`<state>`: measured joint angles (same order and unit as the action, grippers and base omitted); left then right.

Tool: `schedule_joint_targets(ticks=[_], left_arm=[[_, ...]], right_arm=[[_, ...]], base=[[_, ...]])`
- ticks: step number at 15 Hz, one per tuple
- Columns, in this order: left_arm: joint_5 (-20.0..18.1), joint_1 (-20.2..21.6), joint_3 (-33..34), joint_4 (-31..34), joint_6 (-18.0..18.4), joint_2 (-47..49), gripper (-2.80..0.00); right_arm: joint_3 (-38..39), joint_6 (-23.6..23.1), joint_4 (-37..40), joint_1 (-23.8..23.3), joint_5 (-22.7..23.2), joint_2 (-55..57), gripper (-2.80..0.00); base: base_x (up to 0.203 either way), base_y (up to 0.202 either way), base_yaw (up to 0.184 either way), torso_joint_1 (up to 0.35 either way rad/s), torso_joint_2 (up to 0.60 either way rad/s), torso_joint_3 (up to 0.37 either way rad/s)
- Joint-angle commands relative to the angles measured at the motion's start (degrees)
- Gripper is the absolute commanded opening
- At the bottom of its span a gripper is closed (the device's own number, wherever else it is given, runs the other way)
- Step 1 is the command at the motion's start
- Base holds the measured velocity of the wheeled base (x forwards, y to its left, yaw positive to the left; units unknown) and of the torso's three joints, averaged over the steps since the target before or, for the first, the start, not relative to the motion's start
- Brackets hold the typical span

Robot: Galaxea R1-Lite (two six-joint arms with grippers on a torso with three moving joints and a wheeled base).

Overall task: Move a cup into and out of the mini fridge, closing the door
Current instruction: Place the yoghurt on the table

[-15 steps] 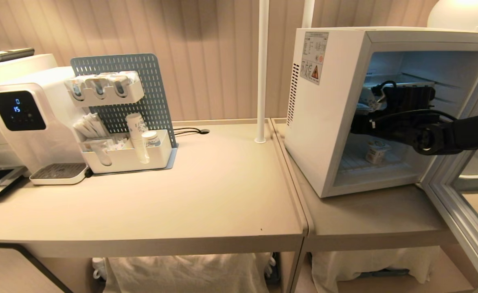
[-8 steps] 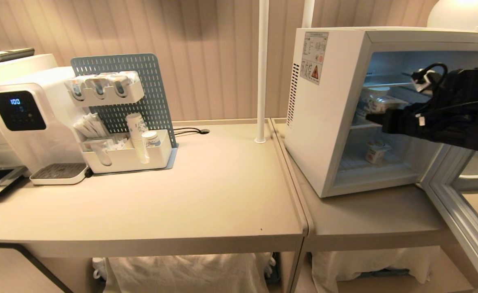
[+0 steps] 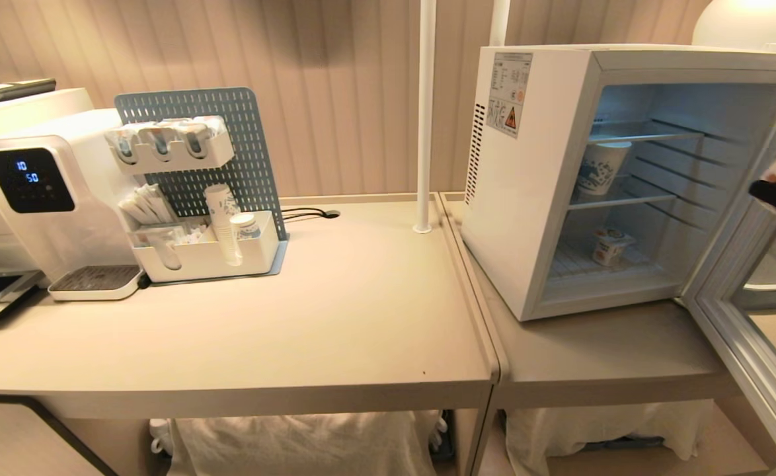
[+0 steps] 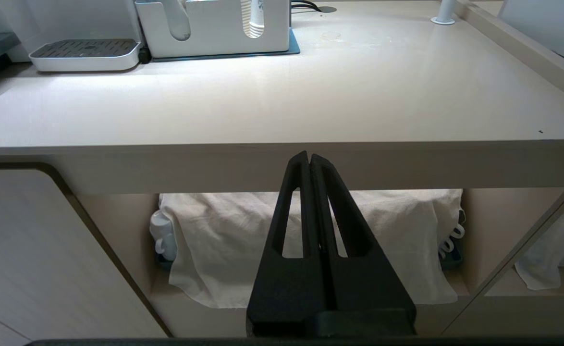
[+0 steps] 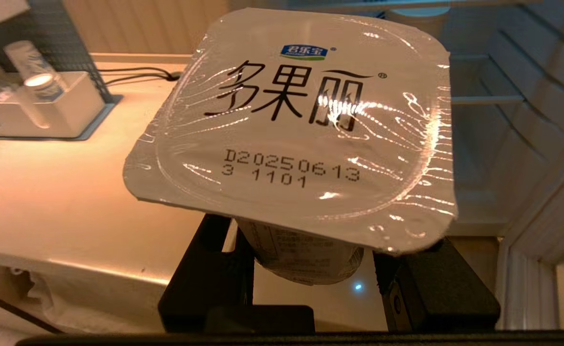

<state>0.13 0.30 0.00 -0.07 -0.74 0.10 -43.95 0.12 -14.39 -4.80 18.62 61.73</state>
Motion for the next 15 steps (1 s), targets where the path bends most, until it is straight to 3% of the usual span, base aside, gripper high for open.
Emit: schedule_joint_targets(ticks=[1, 5, 7, 8, 10, 11, 13, 15], left_arm=[[0.04, 0.05, 0.09, -0.01, -0.05, -0.01, -2.8], [0.04, 0.0, 0.09, -0.01, -0.05, -0.01, -2.8], [0.04, 0.01, 0.09, -0.01, -0.14, -0.01, -2.8], [0.04, 0.05, 0.09, -0.01, -0.14, -0.01, -2.8], [0.04, 0.05, 0.09, -0.01, -0.14, -0.01, -2.8], [0.04, -0.03, 0.09, -0.01, -0.14, -0.01, -2.8], [0.04, -0.04, 0.09, -0.01, -0.23, -0.01, -2.8], [0.04, 0.05, 0.09, -0.01, -0.23, -0.01, -2.8]], right_arm=[[3.64, -0.27, 5.75, -0.94, 1.24, -18.95, -2.8], [9.25, -0.52, 18.56, 0.57, 2.09, -43.57, -2.8], [12.36, -0.56, 23.44, 2.68, -0.27, -55.63, -2.8], [14.16, -0.48, 24.36, 3.28, -3.53, -59.44, -2.8], [22.88, -0.35, 20.76, 4.08, -13.67, -62.05, -2.8], [29.32, -0.93, 15.25, 4.29, -16.7, -61.93, -2.8], [41.08, -3.51, 7.33, 4.52, -19.55, -61.8, -2.8], [44.55, -4.79, 10.44, 4.72, -18.04, -61.69, -2.8]], base=[[0.0, 0.0, 0.0, 0.0, 0.0, 0.0], [0.0, 0.0, 0.0, 0.0, 0.0, 0.0], [0.0, 0.0, 0.0, 0.0, 0.0, 0.0], [0.0, 0.0, 0.0, 0.0, 0.0, 0.0], [0.0, 0.0, 0.0, 0.0, 0.0, 0.0], [0.0, 0.0, 0.0, 0.0, 0.0, 0.0], [0.0, 0.0, 0.0, 0.0, 0.0, 0.0], [0.0, 0.0, 0.0, 0.0, 0.0, 0.0]])
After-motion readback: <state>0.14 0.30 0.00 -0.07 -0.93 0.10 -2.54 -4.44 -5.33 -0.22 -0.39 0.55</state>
